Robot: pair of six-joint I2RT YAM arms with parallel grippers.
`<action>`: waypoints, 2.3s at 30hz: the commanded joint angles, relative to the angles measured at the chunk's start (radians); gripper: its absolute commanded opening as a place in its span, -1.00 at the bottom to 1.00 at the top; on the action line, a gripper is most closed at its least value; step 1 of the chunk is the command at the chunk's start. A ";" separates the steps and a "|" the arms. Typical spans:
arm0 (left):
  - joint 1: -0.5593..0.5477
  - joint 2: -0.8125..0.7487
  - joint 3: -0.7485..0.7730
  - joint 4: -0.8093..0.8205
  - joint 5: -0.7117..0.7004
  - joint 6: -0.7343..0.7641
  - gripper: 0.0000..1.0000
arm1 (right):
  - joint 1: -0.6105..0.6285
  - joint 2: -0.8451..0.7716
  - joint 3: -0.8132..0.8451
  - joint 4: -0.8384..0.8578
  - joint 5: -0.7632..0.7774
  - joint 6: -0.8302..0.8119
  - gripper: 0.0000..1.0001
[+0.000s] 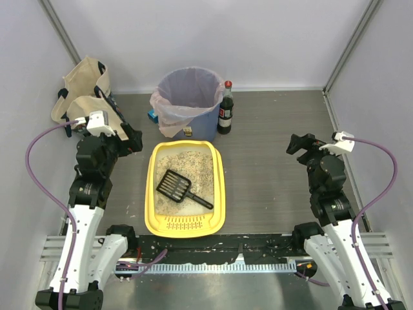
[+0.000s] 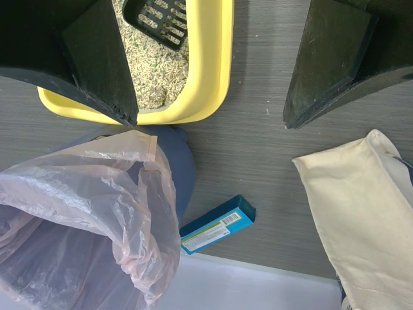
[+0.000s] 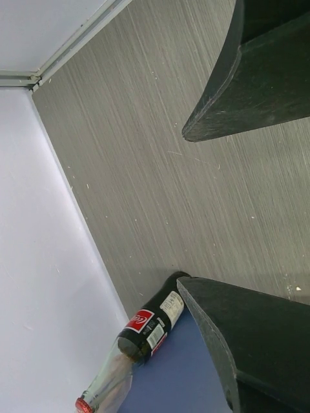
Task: Clean the litter box
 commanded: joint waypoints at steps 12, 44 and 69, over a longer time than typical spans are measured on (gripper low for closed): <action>0.004 -0.032 0.026 0.033 -0.041 -0.011 0.99 | 0.003 0.059 0.113 -0.036 -0.116 0.016 0.78; -0.007 0.013 -0.010 0.034 -0.034 0.039 0.99 | 0.989 0.915 0.568 -0.013 -0.047 -0.158 0.49; -0.013 0.025 -0.013 0.045 0.041 0.045 0.99 | 1.059 1.230 0.538 -0.162 -0.115 -0.205 0.29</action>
